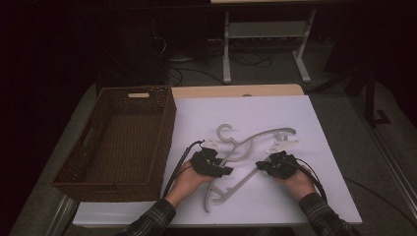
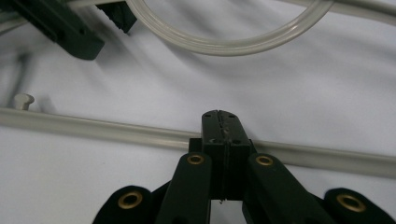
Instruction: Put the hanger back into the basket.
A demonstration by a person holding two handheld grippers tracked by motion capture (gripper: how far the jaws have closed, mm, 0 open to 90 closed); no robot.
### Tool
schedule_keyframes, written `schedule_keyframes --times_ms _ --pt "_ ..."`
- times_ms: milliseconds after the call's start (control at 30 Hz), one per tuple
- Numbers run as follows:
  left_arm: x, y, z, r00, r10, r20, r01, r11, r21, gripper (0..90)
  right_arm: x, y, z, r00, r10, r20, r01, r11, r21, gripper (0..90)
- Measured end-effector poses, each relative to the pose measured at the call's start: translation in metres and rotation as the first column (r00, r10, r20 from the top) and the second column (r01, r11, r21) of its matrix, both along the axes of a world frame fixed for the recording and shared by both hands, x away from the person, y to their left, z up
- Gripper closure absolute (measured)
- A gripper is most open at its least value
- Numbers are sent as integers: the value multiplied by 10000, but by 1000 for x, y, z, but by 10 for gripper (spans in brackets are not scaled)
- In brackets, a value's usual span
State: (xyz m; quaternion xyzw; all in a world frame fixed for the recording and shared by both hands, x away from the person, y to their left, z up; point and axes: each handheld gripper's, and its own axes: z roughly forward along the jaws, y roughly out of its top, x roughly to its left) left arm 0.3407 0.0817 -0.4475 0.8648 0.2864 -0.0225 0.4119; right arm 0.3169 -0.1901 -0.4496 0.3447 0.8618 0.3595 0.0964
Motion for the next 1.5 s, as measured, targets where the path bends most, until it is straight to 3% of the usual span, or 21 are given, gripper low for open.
schedule_keyframes --times_ms 100,267,333,500,800,1133,1200,1300,1500 --pt "1 1 1 10000 66 10 -66 9998 -198 619 0 0 0 10000 8 -4 -8 10000 -7 898" --pt "4 6 4 9992 230 -328 -258 9959 -869 694 0 -1 0 10000 -9 -12 9 10000 12 897" --pt "4 7 5 9988 187 -453 -238 9931 -1149 706 0 0 0 10000 1 -8 -1 10000 -4 897" --pt "4 6 9 9987 31 -509 -102 9900 -1404 709 0 0 0 10000 1 4 -1 10000 -26 897" --pt "2 3 14 9992 77 -402 -122 9935 -1129 718 0 -1 1 10000 3 31 -2 10000 -54 897" --pt "3 5 16 9982 472 -374 -504 9946 -904 765 -3 -1 5 9998 119 154 -121 9999 93 893" --pt "3 6 17 9985 376 -397 -418 9929 -1113 796 -6 -3 8 9996 123 257 -129 9996 242 857" --pt "1 5 21 9990 437 -135 -448 9945 -943 799 -10 -5 13 9991 162 402 -180 9988 453 810" --pt "-1 7 28 9982 549 259 -526 9951 -842 801 -23 -13 26 9972 77 744 -152 9949 1002 597"
